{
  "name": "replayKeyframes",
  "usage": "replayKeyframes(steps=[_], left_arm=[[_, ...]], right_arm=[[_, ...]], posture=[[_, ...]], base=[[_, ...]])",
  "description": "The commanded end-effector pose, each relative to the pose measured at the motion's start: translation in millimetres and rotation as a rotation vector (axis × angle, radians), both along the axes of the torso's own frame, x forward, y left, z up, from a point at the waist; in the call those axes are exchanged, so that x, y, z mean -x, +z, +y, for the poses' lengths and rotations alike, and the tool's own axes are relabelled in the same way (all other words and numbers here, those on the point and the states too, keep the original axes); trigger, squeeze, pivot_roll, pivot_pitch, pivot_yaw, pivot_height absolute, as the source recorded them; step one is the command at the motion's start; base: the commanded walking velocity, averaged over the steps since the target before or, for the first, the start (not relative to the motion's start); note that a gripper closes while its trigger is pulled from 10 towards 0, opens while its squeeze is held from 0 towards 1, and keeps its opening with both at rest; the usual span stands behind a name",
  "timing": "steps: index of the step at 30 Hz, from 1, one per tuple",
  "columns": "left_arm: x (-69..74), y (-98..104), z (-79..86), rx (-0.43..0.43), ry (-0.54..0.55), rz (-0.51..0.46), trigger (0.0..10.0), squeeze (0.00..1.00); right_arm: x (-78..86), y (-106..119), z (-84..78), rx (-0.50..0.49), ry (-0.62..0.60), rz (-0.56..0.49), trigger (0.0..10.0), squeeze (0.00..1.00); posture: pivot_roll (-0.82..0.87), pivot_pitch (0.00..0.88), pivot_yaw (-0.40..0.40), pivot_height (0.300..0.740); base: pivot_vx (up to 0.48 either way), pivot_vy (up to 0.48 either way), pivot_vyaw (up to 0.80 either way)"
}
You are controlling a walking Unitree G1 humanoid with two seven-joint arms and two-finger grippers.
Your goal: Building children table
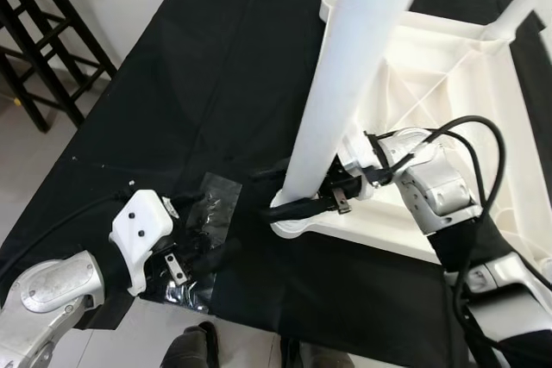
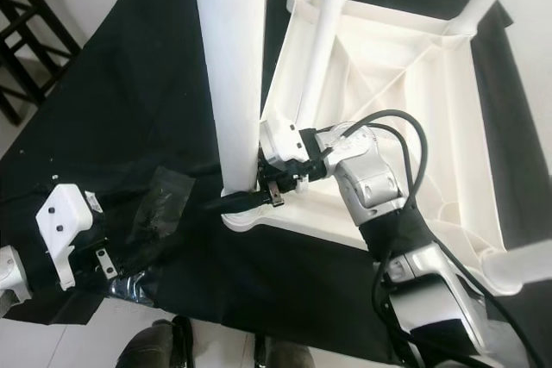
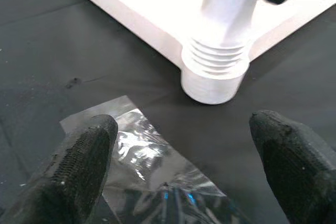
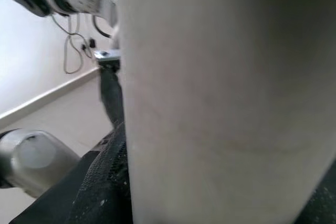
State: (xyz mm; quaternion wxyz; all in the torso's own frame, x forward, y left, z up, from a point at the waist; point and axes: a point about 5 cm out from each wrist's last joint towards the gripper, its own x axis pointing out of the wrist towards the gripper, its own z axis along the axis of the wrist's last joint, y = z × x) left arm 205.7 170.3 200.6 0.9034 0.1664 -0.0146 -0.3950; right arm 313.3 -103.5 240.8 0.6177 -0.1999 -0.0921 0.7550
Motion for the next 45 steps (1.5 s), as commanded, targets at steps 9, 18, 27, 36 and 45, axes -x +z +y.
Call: replayKeyframes(steps=[9, 18, 27, 36, 45], left_arm=[[3.6, 0, 0.2, -0.009, -0.01, 0.016, 10.0, 0.0], [2.1, -1, -0.1, -0.01, -0.008, 0.015, 10.0, 0.0], [-0.4, -2, 1.0, -0.011, -0.01, 0.015, 10.0, 0.0], [-4.8, -3, 1.8, -0.014, -0.005, 0.007, 10.0, 0.0], [-9.0, -5, 2.9, -0.02, -0.003, 0.001, 10.0, 0.0]], right_arm=[[-5.4, -32, -13.2, 0.123, -0.074, 0.103, 10.0, 0.0], [13.2, -45, -10.3, -0.134, -0.309, 0.384, 10.0, 0.0], [40.0, -71, -1.5, -0.096, -0.665, 0.353, 10.0, 0.0], [48.2, -83, 3.2, -0.115, -1.29, 0.216, 10.0, 0.0], [43.2, -71, 6.1, -0.284, -1.34, 0.298, 10.0, 0.0]], posture=[[0.11, 0.336, -0.074, 0.74], [0.1, 0.334, -0.076, 0.74], [0.08, 0.322, -0.083, 0.74], [0.07, 0.303, -0.078, 0.74], [0.08, 0.283, -0.066, 0.74]], base=[[0.0, 0.0, 0.0], [0.0, 0.0, 0.0], [0.0, 0.0, 0.0], [0.0, 0.0, 0.0], [0.0, 0.0, 0.0]])
